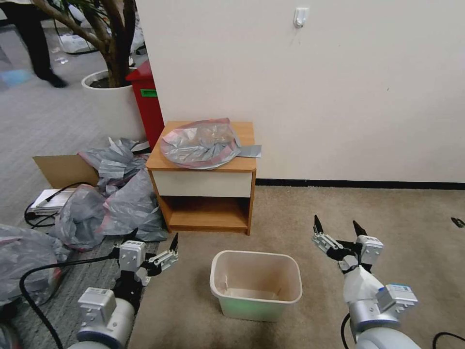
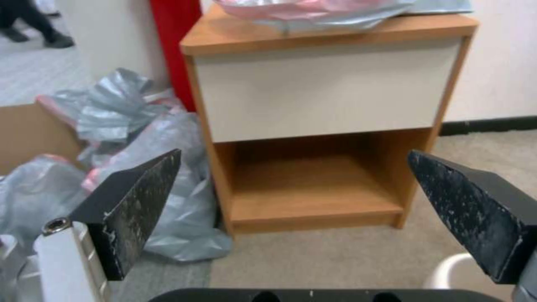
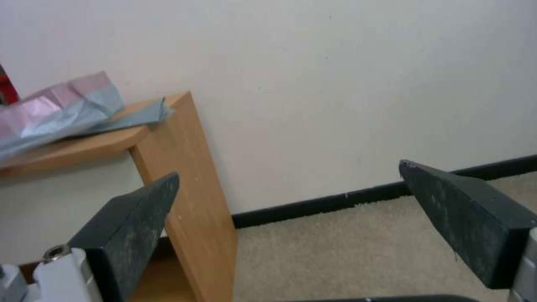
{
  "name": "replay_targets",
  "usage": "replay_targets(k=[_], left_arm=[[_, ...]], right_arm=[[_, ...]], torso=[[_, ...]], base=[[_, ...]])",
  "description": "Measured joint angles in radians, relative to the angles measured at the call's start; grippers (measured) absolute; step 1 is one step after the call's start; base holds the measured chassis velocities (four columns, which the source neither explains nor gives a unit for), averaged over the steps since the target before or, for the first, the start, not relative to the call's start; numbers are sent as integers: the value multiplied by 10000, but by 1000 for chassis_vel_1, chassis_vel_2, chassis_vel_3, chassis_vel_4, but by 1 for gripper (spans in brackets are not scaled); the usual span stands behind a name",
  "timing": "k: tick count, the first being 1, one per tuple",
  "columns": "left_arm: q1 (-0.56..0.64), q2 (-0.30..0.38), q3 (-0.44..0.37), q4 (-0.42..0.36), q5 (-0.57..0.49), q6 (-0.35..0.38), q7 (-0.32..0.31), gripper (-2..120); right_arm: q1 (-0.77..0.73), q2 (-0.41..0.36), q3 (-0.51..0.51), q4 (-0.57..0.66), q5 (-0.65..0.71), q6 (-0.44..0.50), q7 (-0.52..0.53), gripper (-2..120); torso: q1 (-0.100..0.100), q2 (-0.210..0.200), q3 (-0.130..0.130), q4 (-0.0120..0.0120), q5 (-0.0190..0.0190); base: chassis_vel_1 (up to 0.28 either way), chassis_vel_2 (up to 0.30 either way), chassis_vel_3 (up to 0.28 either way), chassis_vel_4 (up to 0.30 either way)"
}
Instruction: Pick up the garbage bag from the table and place it over the trash can.
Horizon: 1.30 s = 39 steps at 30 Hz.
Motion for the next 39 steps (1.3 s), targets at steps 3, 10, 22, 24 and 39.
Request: replay_targets(k=[3, 10, 22, 24, 39], left_arm=[[76, -22, -299, 0, -14, -157, -11, 100], [367, -58, -735, 116, -30, -616, 16, 100], [767, -317, -1206, 113, 38, -683, 310, 100], [812, -325, -1226, 111, 44, -690, 311, 100], [1267, -222, -1506, 110, 74, -911, 281, 100]], right_arm=[[392, -58, 70, -146, 603, -36, -6, 100], [1776, -329, -35, -1073, 2671, -261, -49, 100], [6047, -537, -691, -4017, 6921, -913, 45, 100], [6331, -502, -774, -4170, 7371, -1038, 162, 100], [8495, 514, -1094, -6030, 10592, -1748, 935, 100]], torso=[[0, 0, 1, 0, -2], [0, 0, 1, -1, -1], [-1, -1, 3, 0, -1], [0, 0, 3, 1, -2], [0, -1, 2, 0, -1]], base=[[0, 0, 0, 0], [0, 0, 0, 0], [0, 0, 0, 0], [0, 0, 0, 0], [0, 0, 0, 0]])
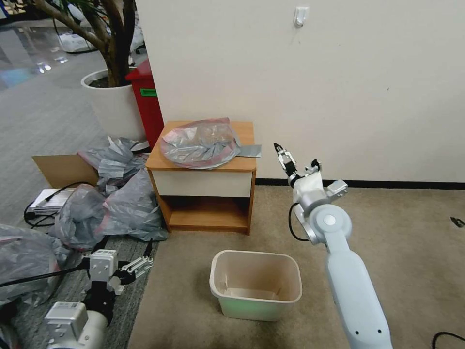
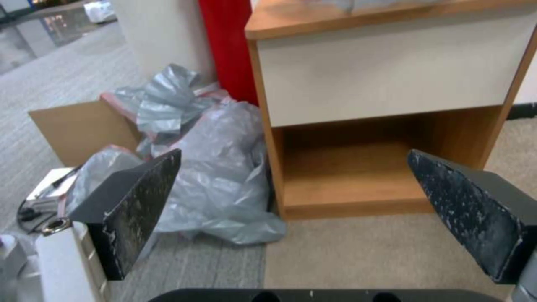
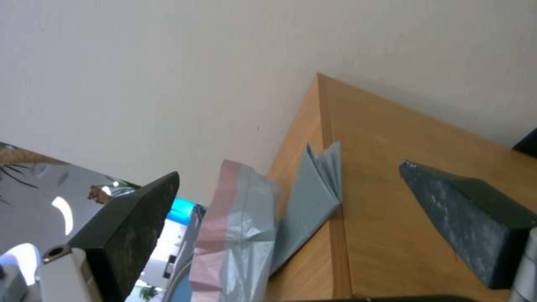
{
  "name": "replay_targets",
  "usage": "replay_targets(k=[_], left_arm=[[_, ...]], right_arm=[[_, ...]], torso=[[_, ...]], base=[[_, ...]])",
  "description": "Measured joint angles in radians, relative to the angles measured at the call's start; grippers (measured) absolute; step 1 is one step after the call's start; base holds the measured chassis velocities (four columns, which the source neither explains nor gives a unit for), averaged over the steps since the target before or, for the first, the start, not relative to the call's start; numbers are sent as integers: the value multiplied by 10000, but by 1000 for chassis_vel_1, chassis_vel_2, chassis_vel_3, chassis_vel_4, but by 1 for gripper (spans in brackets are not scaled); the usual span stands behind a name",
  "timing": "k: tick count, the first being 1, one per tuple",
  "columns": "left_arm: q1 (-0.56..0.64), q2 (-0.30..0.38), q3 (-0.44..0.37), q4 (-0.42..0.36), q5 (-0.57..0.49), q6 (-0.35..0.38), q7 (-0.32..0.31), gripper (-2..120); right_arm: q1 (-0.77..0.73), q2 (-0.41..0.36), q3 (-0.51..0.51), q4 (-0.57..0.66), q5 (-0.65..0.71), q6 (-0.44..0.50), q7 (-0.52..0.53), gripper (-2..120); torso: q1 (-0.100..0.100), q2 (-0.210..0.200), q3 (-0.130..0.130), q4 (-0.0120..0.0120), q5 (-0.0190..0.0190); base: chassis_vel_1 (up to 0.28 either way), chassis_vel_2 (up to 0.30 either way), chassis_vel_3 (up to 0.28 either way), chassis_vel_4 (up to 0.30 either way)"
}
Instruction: Pick up the garbage bag from the table and place it over the trash can.
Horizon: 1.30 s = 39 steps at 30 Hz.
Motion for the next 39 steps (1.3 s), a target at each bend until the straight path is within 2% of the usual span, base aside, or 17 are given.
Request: replay_targets(k=[12, 17, 19, 20, 24, 31, 33, 34, 36, 37, 39], left_arm=[[213, -49, -102, 0, 66, -52, -11, 100], [249, -105, -130, 0, 127, -57, -11, 100], [263, -146, -140, 1, 159, -58, -11, 100], [263, -146, -140, 1, 159, -58, -11, 100], [317, -204, -70, 2, 293, -120, -11, 100], [338, -252, 32, 5, 368, -137, -10, 100], [343, -256, 48, 7, 399, -174, -9, 100], [343, -256, 48, 7, 399, -174, -9, 100], [343, -256, 52, 8, 405, -181, -7, 100], [343, -256, 52, 8, 405, -181, -7, 100], [336, -251, 58, 8, 411, -190, -7, 100]], right_arm=[[803, 599, -68, -1618, 92, -97, -265, 100], [1017, 701, -42, -2005, 150, -97, -491, 95], [1116, 772, -68, -2115, 160, -109, -540, 86], [1116, 772, -68, -2115, 160, -109, -540, 86], [1275, 899, -102, -2252, 160, -113, -587, 68], [1368, 953, -62, -2400, 132, -104, -618, 52], [1379, 954, -61, -2418, 125, -97, -627, 41], [1379, 954, -61, -2418, 125, -97, -627, 41], [1380, 966, -67, -2419, 116, -88, -627, 32], [1380, 966, -67, -2419, 116, -88, -627, 32], [1384, 976, -74, -2419, 97, -81, -627, 24]], torso=[[1, 0, 0, 0, 0], [0, 0, -1, 0, 0], [0, 0, 0, 0, 0], [0, 0, 0, 0, 0], [0, 0, -1, 0, 0], [0, 0, 0, 0, 0], [0, 0, -1, 0, 1], [0, 0, -1, 0, 1], [0, 0, -1, 0, 1], [0, 0, -1, 0, 1], [0, 0, -1, 0, 1]], base=[[0, 0, 0, 0], [0, 0, 0, 0], [0, 0, 0, 0], [0, 0, 0, 0], [0, 0, 0, 0], [0, 0, 0, 0], [0, 0, 0, 0], [0, 0, 0, 0], [0, 0, 0, 0], [0, 0, 0, 0], [0, 0, 0, 0]])
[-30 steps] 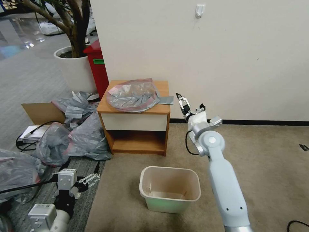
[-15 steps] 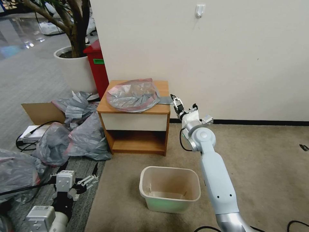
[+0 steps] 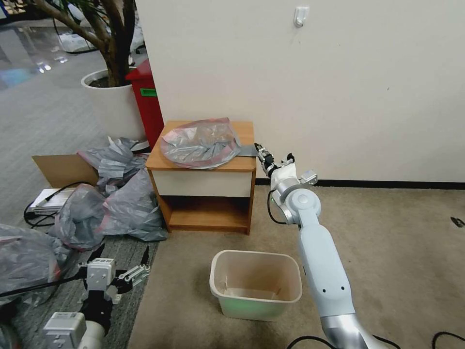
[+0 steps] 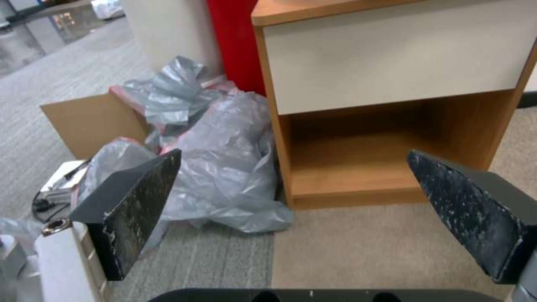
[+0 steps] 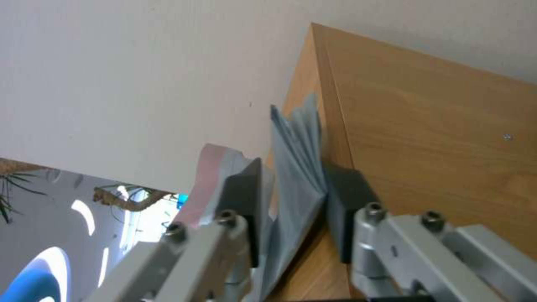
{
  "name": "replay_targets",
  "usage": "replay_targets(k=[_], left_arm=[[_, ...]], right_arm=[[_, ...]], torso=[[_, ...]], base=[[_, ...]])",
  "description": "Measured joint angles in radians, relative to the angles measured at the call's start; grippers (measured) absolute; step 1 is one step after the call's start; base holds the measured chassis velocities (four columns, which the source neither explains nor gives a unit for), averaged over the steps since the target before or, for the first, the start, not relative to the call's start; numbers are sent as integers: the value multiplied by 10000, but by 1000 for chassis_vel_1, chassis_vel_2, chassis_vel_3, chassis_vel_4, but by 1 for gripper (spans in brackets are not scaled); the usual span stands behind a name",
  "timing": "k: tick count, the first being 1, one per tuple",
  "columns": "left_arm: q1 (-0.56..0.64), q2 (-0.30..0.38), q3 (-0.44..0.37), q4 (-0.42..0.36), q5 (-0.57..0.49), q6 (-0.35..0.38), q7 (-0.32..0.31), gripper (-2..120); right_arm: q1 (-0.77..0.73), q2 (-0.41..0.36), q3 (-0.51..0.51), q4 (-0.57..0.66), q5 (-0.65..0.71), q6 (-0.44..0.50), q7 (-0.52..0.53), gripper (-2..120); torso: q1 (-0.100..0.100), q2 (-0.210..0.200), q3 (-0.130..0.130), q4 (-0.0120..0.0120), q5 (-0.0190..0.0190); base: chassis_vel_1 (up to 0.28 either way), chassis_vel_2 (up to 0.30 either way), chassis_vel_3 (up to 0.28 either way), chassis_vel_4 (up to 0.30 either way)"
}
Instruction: Pick up the garbage bag from the table and place it over the trash can.
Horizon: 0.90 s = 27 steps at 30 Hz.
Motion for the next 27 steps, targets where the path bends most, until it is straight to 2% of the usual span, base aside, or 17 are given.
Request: replay_targets(k=[4, 9, 11, 16, 27], left_arm=[[-10, 5, 15, 0, 5, -18, 0, 100], [-21, 13, 25, 0, 11, -26, 2, 100], [-22, 25, 28, 0, 14, -36, 2, 100], [-22, 57, 45, 0, 21, -47, 4, 100], [-46, 137, 193, 1, 100, -102, 9, 100]], right_arm=[[2, -2, -6, 0, -10, 4, 0, 10], [3, -13, -11, -1, -18, 12, 15, 7], [-25, -35, -13, 64, -20, 20, 52, 0], [-272, -167, -78, 475, -7, 27, 219, 0], [-1702, -760, -437, 2713, 387, 33, 848, 0]], torso=[[0, 0, 0, 0, 0], [0, 0, 0, 0, 0], [0, 0, 0, 1, 0], [0, 0, 0, 0, 0], [0, 0, 0, 0, 1]], base=[[0, 0, 0, 0], [0, 0, 0, 0], [0, 0, 0, 0], [0, 0, 0, 0], [0, 0, 0, 0]])
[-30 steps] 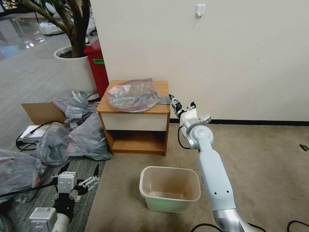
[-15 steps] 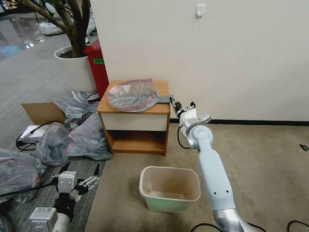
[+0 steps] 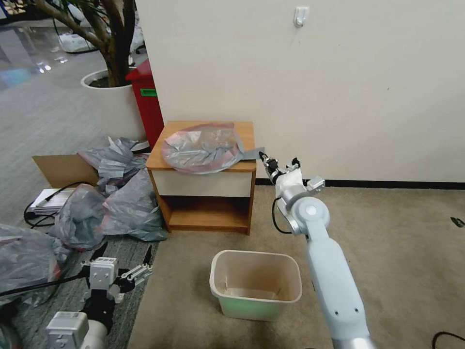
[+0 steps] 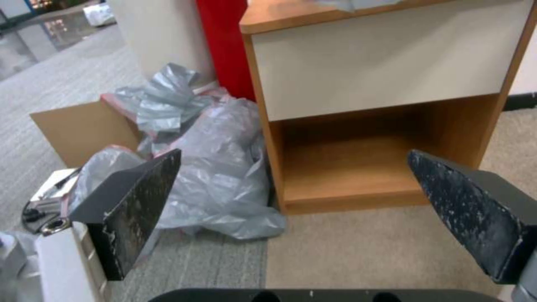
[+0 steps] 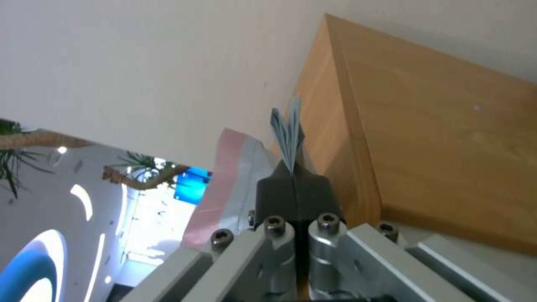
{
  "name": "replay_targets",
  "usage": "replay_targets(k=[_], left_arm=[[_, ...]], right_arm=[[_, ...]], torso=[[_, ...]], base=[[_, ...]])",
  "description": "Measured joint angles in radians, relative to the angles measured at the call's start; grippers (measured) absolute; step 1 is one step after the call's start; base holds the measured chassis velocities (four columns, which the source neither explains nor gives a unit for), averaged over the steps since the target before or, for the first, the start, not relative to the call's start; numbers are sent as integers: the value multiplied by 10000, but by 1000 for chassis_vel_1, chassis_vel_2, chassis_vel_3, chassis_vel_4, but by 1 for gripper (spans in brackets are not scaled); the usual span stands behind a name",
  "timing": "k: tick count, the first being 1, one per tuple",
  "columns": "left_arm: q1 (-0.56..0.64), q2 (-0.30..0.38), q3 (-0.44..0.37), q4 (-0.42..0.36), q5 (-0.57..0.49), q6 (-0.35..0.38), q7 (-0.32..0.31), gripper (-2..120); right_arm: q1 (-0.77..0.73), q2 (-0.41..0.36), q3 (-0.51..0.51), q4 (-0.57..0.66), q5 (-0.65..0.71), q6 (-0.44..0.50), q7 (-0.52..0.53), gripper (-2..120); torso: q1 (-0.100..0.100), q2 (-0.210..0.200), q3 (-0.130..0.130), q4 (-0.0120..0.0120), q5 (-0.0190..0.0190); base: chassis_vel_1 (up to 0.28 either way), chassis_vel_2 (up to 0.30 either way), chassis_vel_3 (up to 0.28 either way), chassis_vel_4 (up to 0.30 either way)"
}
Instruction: Pick up the garbage bag from the table and place it over the trash can.
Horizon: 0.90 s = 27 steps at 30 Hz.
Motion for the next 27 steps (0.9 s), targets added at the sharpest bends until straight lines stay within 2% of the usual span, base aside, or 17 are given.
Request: replay_targets(k=[6, 11, 13, 21, 27], left_arm=[[2, 11, 196, 0, 190, -164, 1, 100], [0, -19, 310, 0, 269, -195, 1, 100], [1, -76, 494, 0, 396, -221, 4, 100], [14, -226, 708, 1, 660, -292, 34, 100], [17, -284, 721, 0, 719, -346, 39, 100]], right_arm=[[-1715, -650, -283, 1828, 133, 16, 683, 0], [-2631, -938, -307, 2752, 146, 4, 803, 0], [-3575, -1246, -274, 3651, 128, -108, 817, 0], [-5337, -1655, -297, 4882, -95, -439, 814, 0], [-6353, -1801, -281, 5229, -610, -761, 783, 0]], torso=[[0, 0, -1, 0, 1], [0, 0, -1, 2, 2], [0, 0, -1, 0, 2], [-1, 0, -1, 0, 0], [0, 1, -1, 1, -1]], base=[[0, 0, 0, 0], [0, 0, 0, 0], [0, 0, 0, 0], [0, 0, 0, 0], [0, 0, 0, 0]])
